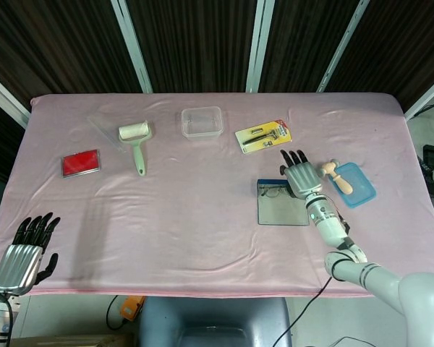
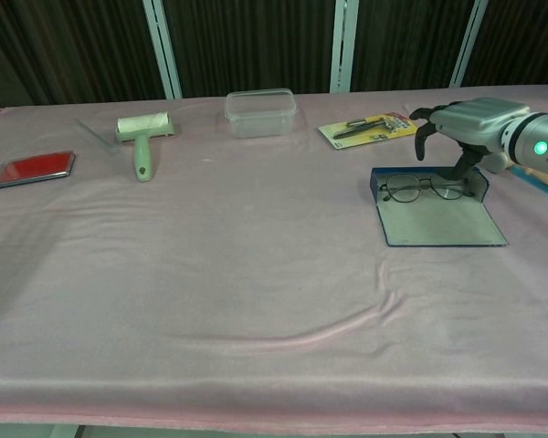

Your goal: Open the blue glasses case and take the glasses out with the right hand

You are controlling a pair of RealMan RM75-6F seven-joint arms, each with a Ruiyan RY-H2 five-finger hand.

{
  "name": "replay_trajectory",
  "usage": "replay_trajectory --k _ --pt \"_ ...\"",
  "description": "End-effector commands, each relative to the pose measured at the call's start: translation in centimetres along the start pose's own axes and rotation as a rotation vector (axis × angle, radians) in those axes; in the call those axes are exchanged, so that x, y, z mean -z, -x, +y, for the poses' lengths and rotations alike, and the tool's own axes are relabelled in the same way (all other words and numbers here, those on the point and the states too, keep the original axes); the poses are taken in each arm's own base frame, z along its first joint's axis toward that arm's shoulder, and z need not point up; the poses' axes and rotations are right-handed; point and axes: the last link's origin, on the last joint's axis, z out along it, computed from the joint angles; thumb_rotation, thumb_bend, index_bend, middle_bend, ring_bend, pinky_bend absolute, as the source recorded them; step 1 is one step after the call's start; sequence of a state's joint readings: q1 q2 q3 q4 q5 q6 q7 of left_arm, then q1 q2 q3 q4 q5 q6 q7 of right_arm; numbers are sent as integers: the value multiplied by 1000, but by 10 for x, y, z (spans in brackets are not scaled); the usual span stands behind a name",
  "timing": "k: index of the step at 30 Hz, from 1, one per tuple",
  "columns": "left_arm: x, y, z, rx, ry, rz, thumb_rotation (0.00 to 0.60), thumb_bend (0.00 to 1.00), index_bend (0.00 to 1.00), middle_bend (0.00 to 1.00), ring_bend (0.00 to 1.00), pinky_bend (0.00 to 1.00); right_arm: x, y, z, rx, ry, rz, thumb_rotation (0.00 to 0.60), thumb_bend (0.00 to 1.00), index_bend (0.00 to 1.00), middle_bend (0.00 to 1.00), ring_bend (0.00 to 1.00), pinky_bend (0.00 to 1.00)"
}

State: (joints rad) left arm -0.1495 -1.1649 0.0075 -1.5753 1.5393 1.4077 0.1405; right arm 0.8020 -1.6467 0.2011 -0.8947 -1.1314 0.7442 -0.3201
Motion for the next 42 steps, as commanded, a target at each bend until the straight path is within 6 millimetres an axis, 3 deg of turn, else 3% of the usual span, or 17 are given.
replay_trajectory --k 1,34,42 --pt "0 0 0 -1 0 -1 600 434 0 0 0 35 -2 2 2 -4 12 -8 600 549 503 52 5 0" --pt "0 2 2 -9 8 -3 600 434 0 0 0 35 1 8 7 -18 -6 -30 600 549 522 53 5 0" --pt "-1 2 2 -8 5 -3 600 434 0 0 0 35 -2 6 4 -25 -4 -25 600 549 571 50 5 0"
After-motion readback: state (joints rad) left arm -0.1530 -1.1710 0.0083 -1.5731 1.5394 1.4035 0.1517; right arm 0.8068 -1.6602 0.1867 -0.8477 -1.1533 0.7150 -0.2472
